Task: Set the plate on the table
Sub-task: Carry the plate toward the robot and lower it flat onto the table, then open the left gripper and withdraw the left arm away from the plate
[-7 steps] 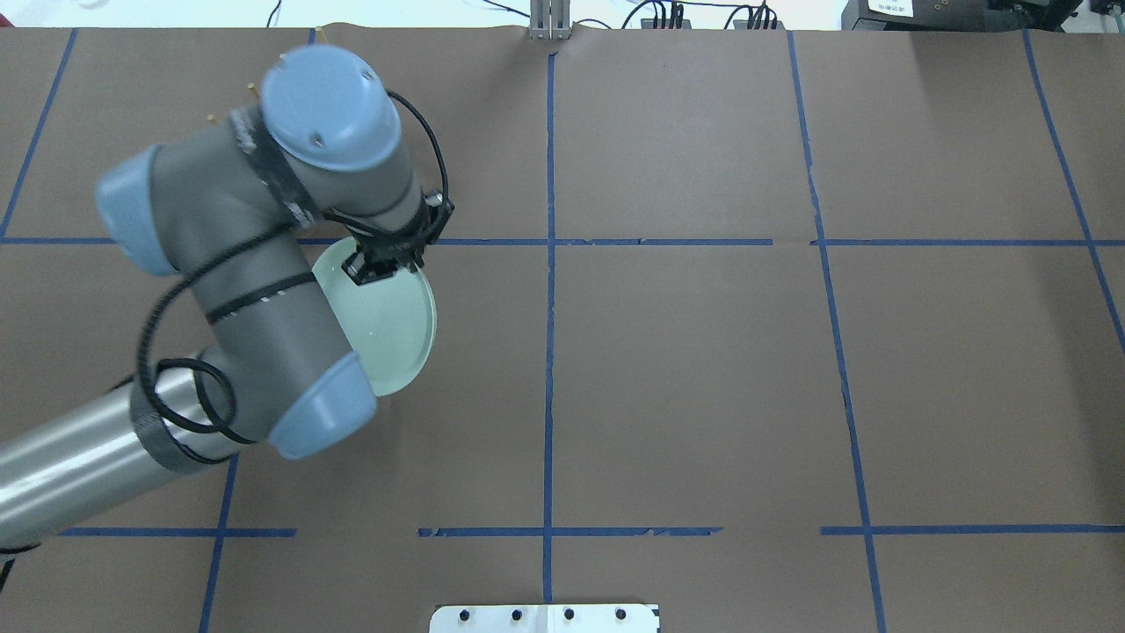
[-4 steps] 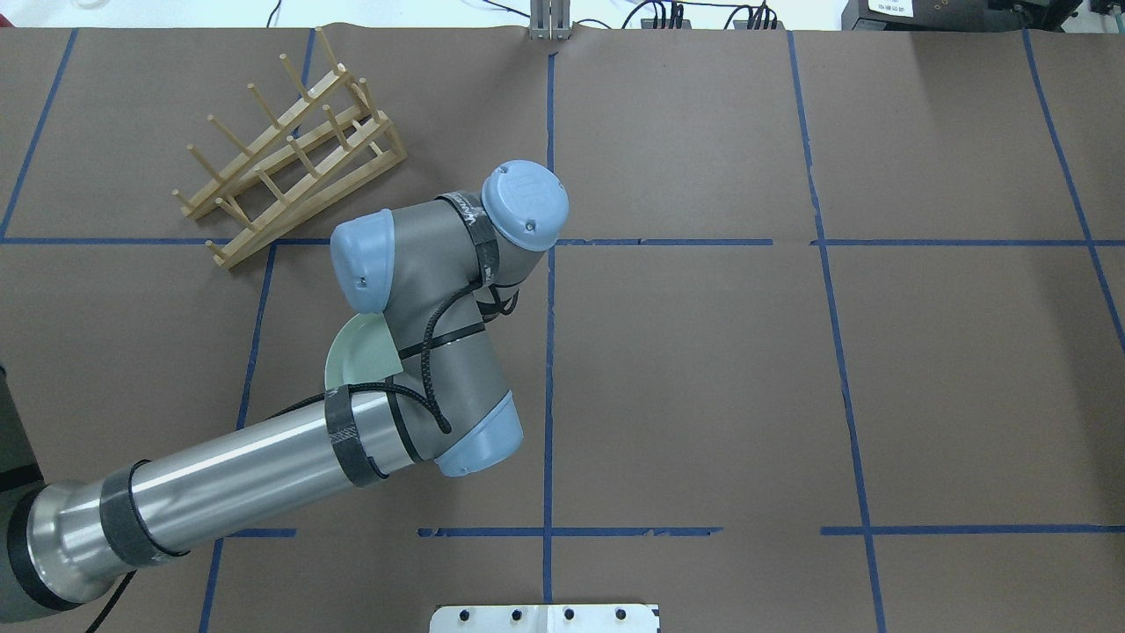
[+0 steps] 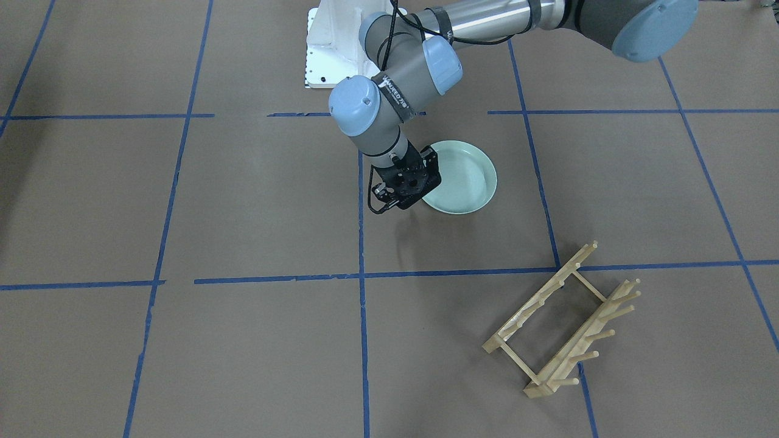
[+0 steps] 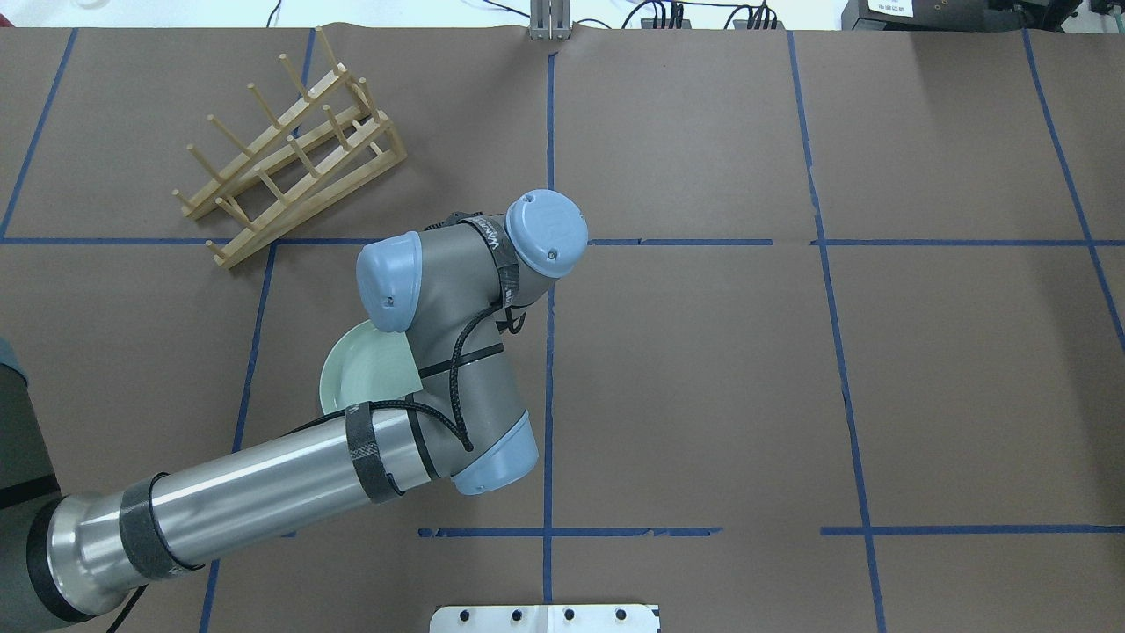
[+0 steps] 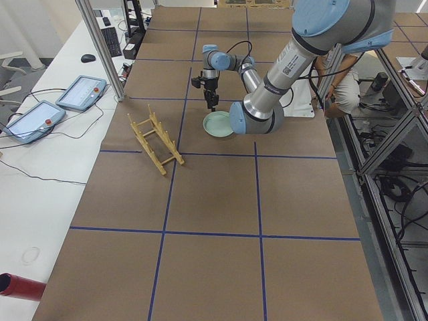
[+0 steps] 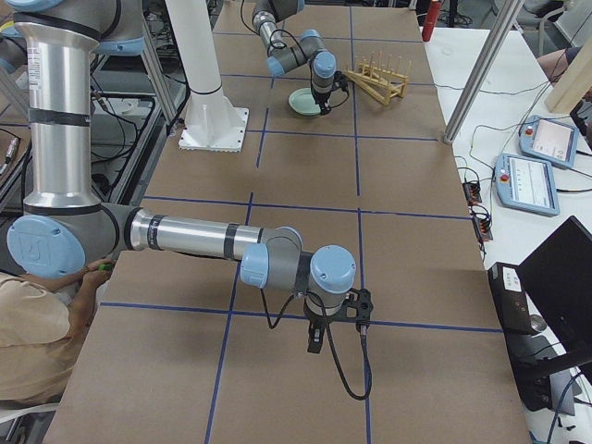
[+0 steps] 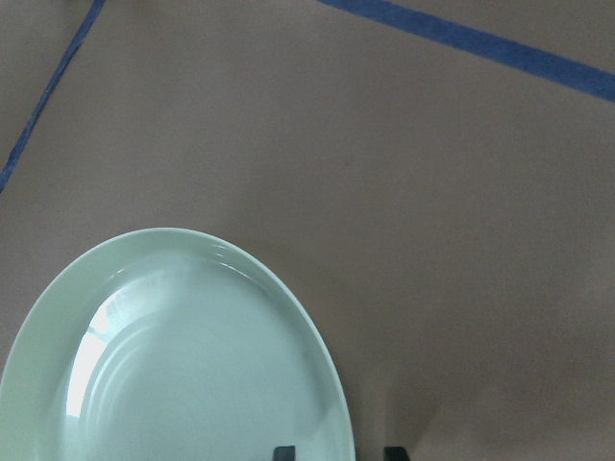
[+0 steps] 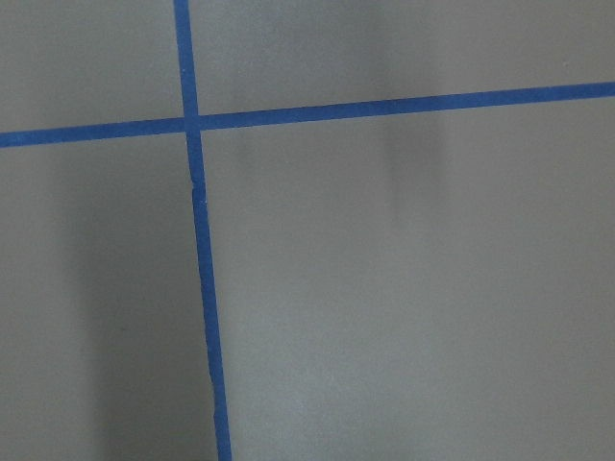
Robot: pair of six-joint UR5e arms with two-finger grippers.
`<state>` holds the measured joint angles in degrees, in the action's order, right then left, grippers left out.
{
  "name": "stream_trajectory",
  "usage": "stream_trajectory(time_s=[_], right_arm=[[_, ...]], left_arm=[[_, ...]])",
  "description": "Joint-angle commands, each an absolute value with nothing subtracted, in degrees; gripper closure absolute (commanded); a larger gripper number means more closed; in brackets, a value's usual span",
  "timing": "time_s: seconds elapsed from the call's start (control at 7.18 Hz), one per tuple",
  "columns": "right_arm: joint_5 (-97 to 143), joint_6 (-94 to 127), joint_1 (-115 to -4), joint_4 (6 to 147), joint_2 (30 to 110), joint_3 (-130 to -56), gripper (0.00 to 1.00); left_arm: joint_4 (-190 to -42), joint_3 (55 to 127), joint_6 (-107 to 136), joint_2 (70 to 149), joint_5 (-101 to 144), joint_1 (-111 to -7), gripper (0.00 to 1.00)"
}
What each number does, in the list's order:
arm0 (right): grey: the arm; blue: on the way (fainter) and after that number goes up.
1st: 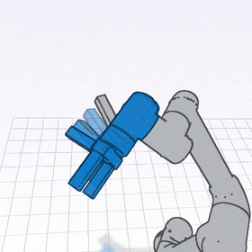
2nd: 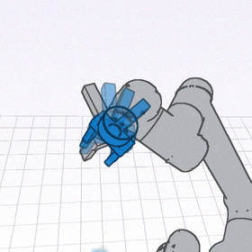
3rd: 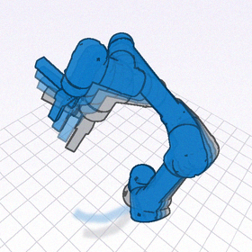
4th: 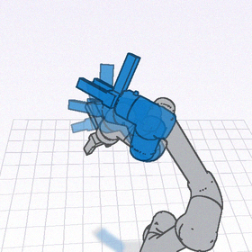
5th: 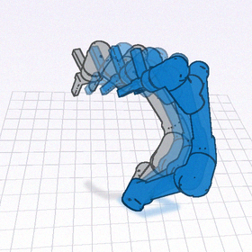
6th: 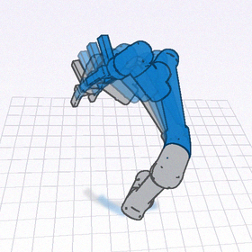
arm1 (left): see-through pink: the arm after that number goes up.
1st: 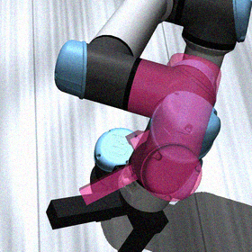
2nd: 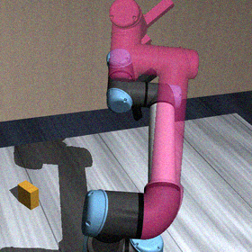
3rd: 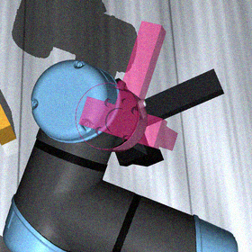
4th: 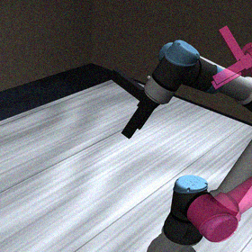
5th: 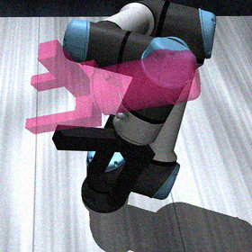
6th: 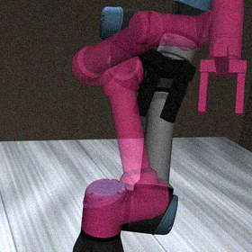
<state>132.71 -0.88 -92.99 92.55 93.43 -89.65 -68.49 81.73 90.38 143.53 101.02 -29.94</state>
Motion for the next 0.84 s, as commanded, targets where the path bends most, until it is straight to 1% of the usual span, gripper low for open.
stream_trajectory(time_s=[0.0,0.14,0.28,0.42,0.56,0.7], right_arm=[[132.71,-0.88,-92.99,92.55,93.43,-89.65,0.00],[132.71,-0.88,-92.99,92.55,93.43,-89.56,0.00],[132.71,-0.88,-92.99,92.55,93.43,-89.65,0.00],[132.71,-0.88,-92.99,92.55,93.43,-89.65,0.00],[132.71,-0.88,-92.99,92.55,93.43,-89.56,0.00],[132.71,-0.88,-92.99,92.55,93.43,-89.56,0.00]], left_arm=[[-82.26,87.79,83.61,139.52,104.56,-41.51,0.00],[-86.27,91.28,76.62,134.00,112.59,-47.31,0.00],[-86.05,97.41,66.46,128.99,114.76,-52.68,0.00],[-86.13,99.38,57.92,124.67,116.61,-58.82,0.00],[-86.22,99.40,44.69,118.63,123.50,-65.24,0.00],[-86.83,99.32,31.95,112.04,125.14,-70.09,0.00]])
